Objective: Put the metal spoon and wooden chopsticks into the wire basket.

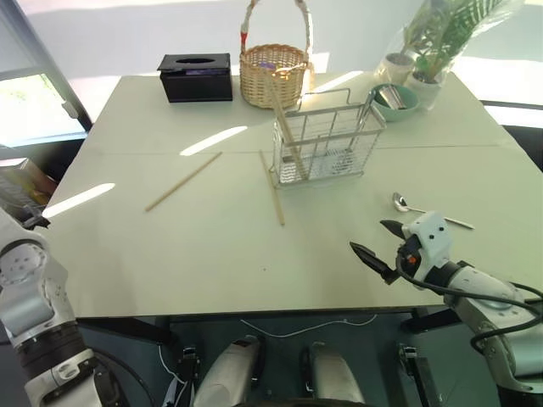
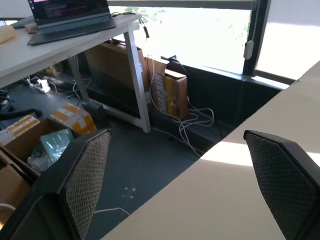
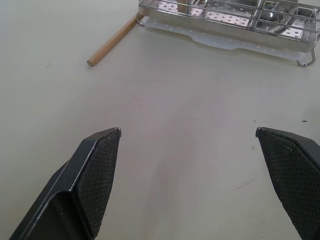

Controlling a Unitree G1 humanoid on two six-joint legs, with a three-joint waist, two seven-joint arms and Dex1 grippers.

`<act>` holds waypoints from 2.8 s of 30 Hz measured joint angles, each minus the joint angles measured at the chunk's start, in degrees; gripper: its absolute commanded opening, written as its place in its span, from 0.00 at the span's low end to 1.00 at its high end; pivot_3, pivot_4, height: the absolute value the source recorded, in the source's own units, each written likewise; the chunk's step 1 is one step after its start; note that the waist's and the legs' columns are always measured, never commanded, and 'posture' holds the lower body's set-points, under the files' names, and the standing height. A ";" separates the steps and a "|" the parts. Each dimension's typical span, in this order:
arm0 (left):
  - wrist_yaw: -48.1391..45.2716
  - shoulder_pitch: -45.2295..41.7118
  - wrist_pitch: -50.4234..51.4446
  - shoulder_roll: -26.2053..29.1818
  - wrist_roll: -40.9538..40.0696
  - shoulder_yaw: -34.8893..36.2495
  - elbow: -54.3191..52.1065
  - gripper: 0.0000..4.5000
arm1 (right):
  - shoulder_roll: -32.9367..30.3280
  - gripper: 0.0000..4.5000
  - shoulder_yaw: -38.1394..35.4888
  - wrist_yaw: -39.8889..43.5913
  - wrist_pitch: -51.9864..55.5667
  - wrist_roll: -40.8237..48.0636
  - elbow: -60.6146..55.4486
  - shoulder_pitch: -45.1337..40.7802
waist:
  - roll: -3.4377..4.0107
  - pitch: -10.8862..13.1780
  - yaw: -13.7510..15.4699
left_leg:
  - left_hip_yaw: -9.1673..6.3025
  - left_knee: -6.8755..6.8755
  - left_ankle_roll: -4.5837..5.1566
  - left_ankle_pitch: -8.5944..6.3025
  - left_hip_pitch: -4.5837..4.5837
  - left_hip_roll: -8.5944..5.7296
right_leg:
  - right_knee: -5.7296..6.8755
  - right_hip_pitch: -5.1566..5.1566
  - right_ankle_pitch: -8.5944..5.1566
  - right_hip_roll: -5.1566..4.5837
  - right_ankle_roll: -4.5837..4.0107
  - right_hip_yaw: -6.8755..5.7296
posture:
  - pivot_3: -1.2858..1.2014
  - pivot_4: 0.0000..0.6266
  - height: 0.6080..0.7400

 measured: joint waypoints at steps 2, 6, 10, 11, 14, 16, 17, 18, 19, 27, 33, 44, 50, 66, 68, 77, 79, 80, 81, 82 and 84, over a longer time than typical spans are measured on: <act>-0.04 -0.25 0.30 0.00 -0.13 0.02 0.54 1.00 | 0.00 0.99 0.00 -0.04 0.00 -0.01 0.00 0.00 | -0.01 0.00 0.00 | 0.00 0.00 0.00 0.00 0.00 0.00 | 0.00 0.00 0.00 0.00 0.00 0.00 | 0.52 0.24 0.95; -0.95 -0.63 0.62 0.00 -1.11 0.02 0.78 1.00 | 0.00 0.99 0.00 -0.23 0.00 -0.03 -0.01 0.01 | -0.01 -0.01 0.01 | 0.00 0.02 0.00 0.00 0.00 0.00 | 0.01 0.01 0.00 0.00 0.00 0.00 | 0.52 0.24 0.95; -1.47 -0.67 0.65 0.00 -1.15 -0.07 0.78 1.00 | 0.00 0.99 0.00 -0.48 0.00 -0.25 -0.01 0.15 | -0.01 -0.01 0.00 | 0.00 0.02 0.00 0.00 0.00 0.00 | 0.01 0.01 0.00 0.00 0.00 0.00 | 0.52 0.24 0.95; -1.56 -0.66 0.64 0.00 -1.15 -0.18 0.78 1.00 | 0.00 0.99 0.00 -0.48 0.00 -0.27 -0.01 0.15 | -0.01 -0.01 0.00 | 0.00 0.02 0.00 0.00 0.00 0.00 | 0.01 0.01 0.00 0.00 0.00 0.00 | 0.52 0.24 0.95; -1.95 -0.66 0.65 0.00 -1.15 -0.39 0.77 1.00 | 0.00 0.99 0.00 -0.47 0.00 -0.28 -0.01 0.15 | -0.02 -0.01 0.00 | 0.00 0.02 0.00 0.00 0.00 0.00 | 0.01 0.02 0.00 0.00 0.00 0.00 | 0.52 0.24 0.95; -2.23 -0.66 0.73 0.00 -1.15 -0.42 0.76 1.00 | 0.00 0.99 -0.02 -0.45 0.00 -0.28 -0.01 0.14 | -0.02 -0.01 0.00 | 0.00 0.02 0.00 0.00 0.00 0.00 | 0.01 0.01 0.00 0.00 0.00 0.00 | 0.52 0.24 0.95; -2.37 -0.65 0.77 0.00 -1.15 -0.47 0.76 1.00 | -0.01 0.99 -0.02 -0.45 0.00 -0.29 -0.01 0.13 | -0.02 -0.01 0.00 | 0.00 0.02 0.00 0.00 0.00 0.00 | 0.01 0.01 0.00 0.00 0.00 0.00 | 0.52 0.24 0.95; -2.59 -0.65 0.80 0.00 -1.14 -0.57 0.76 1.00 | -0.01 0.99 -0.04 -0.45 -0.01 -0.30 -0.01 0.12 | -0.02 -0.01 0.00 | 0.00 0.02 0.00 0.00 0.00 0.00 | 0.01 0.02 0.00 0.00 0.00 0.00 | 0.52 0.24 0.95; -2.85 -0.65 0.80 0.00 -1.12 -0.80 0.75 1.00 | -0.01 0.99 -0.06 -0.45 -0.01 -0.32 -0.01 0.11 | -0.02 -0.01 0.01 | 0.00 0.02 0.00 0.00 0.00 0.00 | 0.01 0.02 0.00 0.00 0.00 0.00 | 0.52 0.24 0.95; -6.76 -1.00 0.62 0.44 -1.06 -5.05 0.37 1.00 | -0.03 0.99 -0.19 -0.63 -0.27 -1.00 0.27 -0.75 | -0.02 -0.01 -0.02 | 0.00 0.03 0.00 0.00 0.00 0.00 | 0.01 0.02 0.00 0.00 0.00 0.00 | 0.52 0.24 0.95; -9.00 -2.03 -0.34 0.52 -1.07 -7.27 -0.20 1.00 | -0.09 0.99 -0.71 -0.60 -1.16 -1.49 1.38 -1.55 | -0.02 -0.01 -0.02 | 0.00 0.03 0.00 0.00 0.00 0.00 | 0.01 0.02 0.00 0.00 0.00 0.00 | 0.52 0.24 0.95; -35.79 -7.65 8.19 5.37 -14.62 -19.61 -7.79 1.00 | -12.28 0.99 -1.97 8.15 -5.77 -2.60 15.98 -14.95 | 0.00 0.00 -0.21 | 0.00 0.47 0.19 -0.12 -0.04 0.00 | -0.02 0.23 0.00 0.02 -0.01 -0.09 | 0.52 0.24 0.95; -52.87 -10.06 13.16 11.68 -23.25 -27.09 -14.50 1.00 | -18.08 0.99 4.22 19.00 -14.38 -7.22 35.13 -27.62 | 0.10 0.05 -0.94 | 0.00 0.45 0.25 -0.16 -0.02 0.01 | -0.03 0.48 0.00 0.02 0.00 -0.08 | 0.52 0.24 0.95; -66.33 -15.65 16.68 14.63 -28.28 -34.26 -15.55 1.00 | -13.30 0.99 22.13 31.64 -38.43 -27.45 94.88 -60.24 | 0.37 0.23 -2.81 | -0.05 0.38 -0.06 0.03 -0.03 0.01 | -0.07 0.46 0.01 0.03 0.01 -0.09 | 0.52 0.24 0.95; -66.49 -15.53 17.08 14.88 -28.28 -34.26 -15.55 1.00 | -13.31 0.99 22.87 32.98 -40.48 -28.99 97.63 -60.36 | 0.39 0.25 -2.92 | -0.05 0.40 -0.06 0.03 -0.03 0.00 | -0.07 0.47 0.01 0.04 0.01 -0.08 | 0.52 0.24 0.95; -66.95 -15.45 17.16 16.00 -28.29 -34.19 -16.82 1.00 | -13.55 0.99 23.83 30.52 -44.99 -33.84 102.54 -63.17 | 0.43 0.26 -2.90 | -0.06 0.48 -0.05 0.02 0.04 0.00 | -0.02 0.56 0.00 0.07 0.00 -0.07 | 0.52 0.24 0.95; -66.48 -15.46 17.18 16.00 -28.30 -34.18 -16.82 1.00 | -13.54 0.88 23.55 30.27 -44.89 -33.97 102.92 -63.17 | 0.43 0.26 -2.89 | -0.06 0.50 -0.05 0.01 0.05 0.00 | -0.02 0.59 0.00 0.07 0.00 -0.07 | 0.52 0.24 0.95; -66.27 -15.46 17.24 16.00 -28.37 -34.18 -16.82 1.00 | -13.52 0.79 23.53 30.27 -44.75 -34.01 103.09 -63.16 | 0.43 0.26 -2.89 | -0.06 0.51 -0.04 0.01 0.05 0.00 | -0.02 0.59 0.00 0.07 0.00 -0.07 | 0.52 0.24 0.95; -66.14 -15.48 17.34 15.99 -28.54 -34.18 -16.82 1.00 | -13.50 0.71 23.49 30.33 -44.59 -34.02 103.38 -63.14 | 0.43 0.26 -2.89 | -0.07 0.52 -0.04 0.01 0.05 0.00 | -0.02 0.59 0.00 0.07 0.00 -0.07 | 0.52 0.24 0.95; -66.09 -15.50 17.44 15.99 -28.64 -34.18 -16.83 1.00 | -13.50 0.60 23.47 30.42 -44.38 -34.04 103.51 -63.11 | 0.43 0.26 -2.90 | -0.06 0.52 -0.05 0.01 0.05 0.00 | -0.02 0.59 0.01 0.07 0.00 -0.07 | 0.52 0.24 0.95; -65.90 -15.87 17.64 15.93 -28.77 -34.18 -16.82 1.00 | -13.49 0.39 23.31 30.90 -43.75 -34.04 103.68 -63.00 | 0.43 0.26 -2.90 | -0.06 0.52 -0.05 0.01 0.05 0.00 | -0.02 0.59 0.01 0.07 0.00 -0.07 | 0.52 0.24 0.95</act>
